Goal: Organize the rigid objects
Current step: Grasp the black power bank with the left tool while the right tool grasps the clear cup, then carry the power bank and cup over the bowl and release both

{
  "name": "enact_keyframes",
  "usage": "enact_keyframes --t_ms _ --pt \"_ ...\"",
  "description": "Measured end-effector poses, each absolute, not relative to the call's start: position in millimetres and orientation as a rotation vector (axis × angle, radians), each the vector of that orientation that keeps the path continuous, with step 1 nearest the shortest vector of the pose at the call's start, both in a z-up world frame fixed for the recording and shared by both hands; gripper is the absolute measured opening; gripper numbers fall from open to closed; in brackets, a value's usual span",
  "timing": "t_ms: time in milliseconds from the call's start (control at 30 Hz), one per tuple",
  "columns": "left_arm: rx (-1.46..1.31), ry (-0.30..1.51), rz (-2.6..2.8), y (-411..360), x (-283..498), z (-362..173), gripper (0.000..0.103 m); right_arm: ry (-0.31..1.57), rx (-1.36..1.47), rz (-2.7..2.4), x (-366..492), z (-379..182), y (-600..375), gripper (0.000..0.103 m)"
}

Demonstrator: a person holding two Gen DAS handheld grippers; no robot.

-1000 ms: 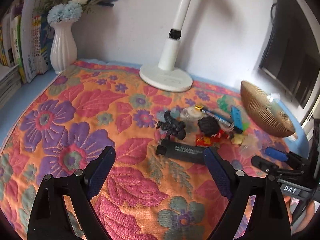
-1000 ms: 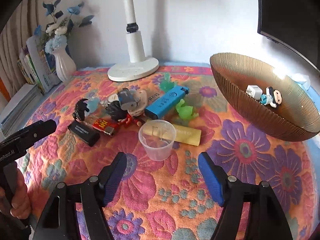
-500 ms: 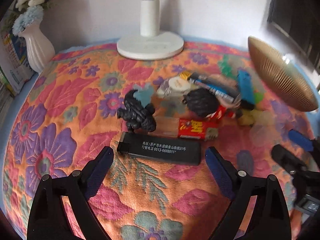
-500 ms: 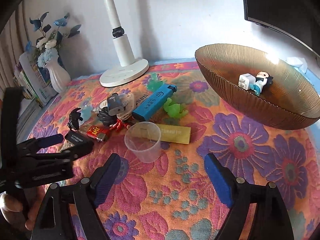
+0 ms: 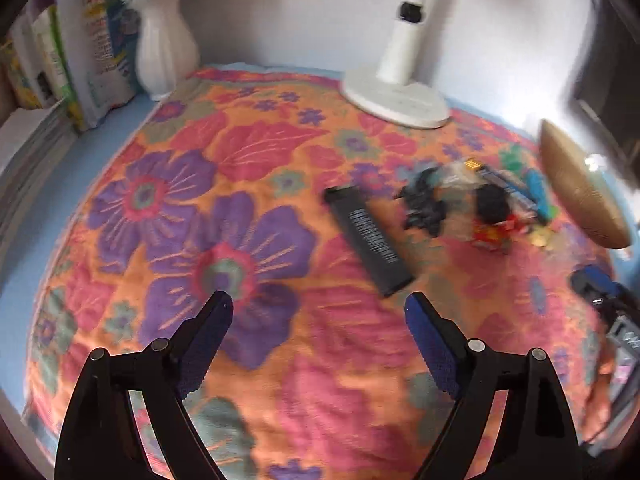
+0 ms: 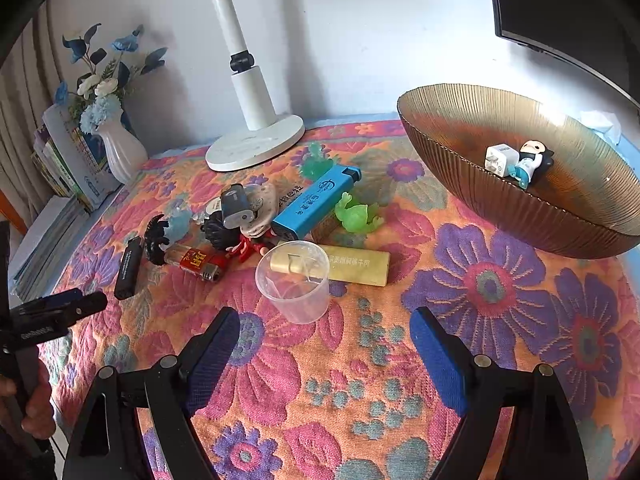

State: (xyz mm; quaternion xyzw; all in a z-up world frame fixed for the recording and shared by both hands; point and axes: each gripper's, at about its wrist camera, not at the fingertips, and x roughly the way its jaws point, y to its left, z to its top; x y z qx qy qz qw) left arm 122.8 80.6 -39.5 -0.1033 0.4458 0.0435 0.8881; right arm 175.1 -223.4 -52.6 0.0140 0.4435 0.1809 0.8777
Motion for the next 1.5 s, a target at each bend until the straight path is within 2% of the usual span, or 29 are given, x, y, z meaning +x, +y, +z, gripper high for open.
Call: enact_keyframes --t_ms 100,167,233,300,333,367,433,467,533,567,867,1100,1167,1233,1333,1500 --pt "-0.271 0.936 0.078 71.7 144.8 -43.0 0.086 0.918 0.023 0.376 173.2 -51.4 -221.8 0.086" --pt "-0.258 0.974 0.123 65.1 164.3 -51.2 0.073 0.927 0.003 0.372 171.6 -50.2 -217.5 0.086" --pt "-0.18 0.946 0.166 56.0 172.8 -48.9 0.069 0.937 -0.015 0.382 169.7 -47.5 -211.7 0.082" --pt "-0.133 0.95 0.195 50.1 176.9 -50.2 0.056 0.948 -0.043 0.384 170.6 -42.2 -201.3 0.078" --pt "-0.116 0.938 0.193 47.9 176.2 -49.2 0.039 0.953 -0.046 0.383 172.5 -40.9 -196.7 0.072" --pt "-0.111 0.931 0.173 46.4 175.9 -48.8 0.026 0.961 -0.046 0.383 175.6 -40.7 -192.0 0.069" --pt "-0.114 0.921 0.152 47.3 173.6 -48.5 0.021 0.987 -0.053 0.36 183.2 -46.7 -184.3 0.061" --pt "-0.119 0.919 0.137 47.7 170.0 -48.0 0.021 1.005 -0.056 0.34 187.3 -52.0 -182.6 0.059" --pt "-0.135 0.912 0.094 48.7 156.2 -44.8 0.021 1.041 -0.027 0.343 193.9 -62.0 -183.1 0.039" --pt "-0.146 0.906 0.066 50.2 155.0 -45.5 0.021 1.043 -0.014 0.354 195.2 -63.8 -184.0 0.034" --pt "-0.153 0.873 -0.162 7.4 118.6 -28.0 0.021 0.964 -0.042 0.395 159.1 -29.3 -201.9 0.034" --pt "-0.094 0.933 -0.179 -28.7 121.8 -49.9 0.022 1.055 -0.04 0.429 145.7 -59.4 -214.1 0.034" --pt "-0.112 0.942 -0.195 -29.2 121.9 -48.5 0.035 1.045 -0.045 0.437 143.2 -61.6 -214.6 0.034" --pt "-0.144 0.944 -0.204 -28.0 122.4 -47.5 0.042 1.044 -0.04 0.443 141.8 -61.3 -216.2 0.036" --pt "-0.123 0.936 -0.188 -30.0 120.0 -48.8 0.044 1.03 -0.025 0.453 138.6 -58.0 -218.4 0.047" --pt "-0.046 0.941 -0.151 -40.6 121.6 -49.8 0.044 1.02 0.005 0.443 139.4 -55.7 -218.7 0.048"
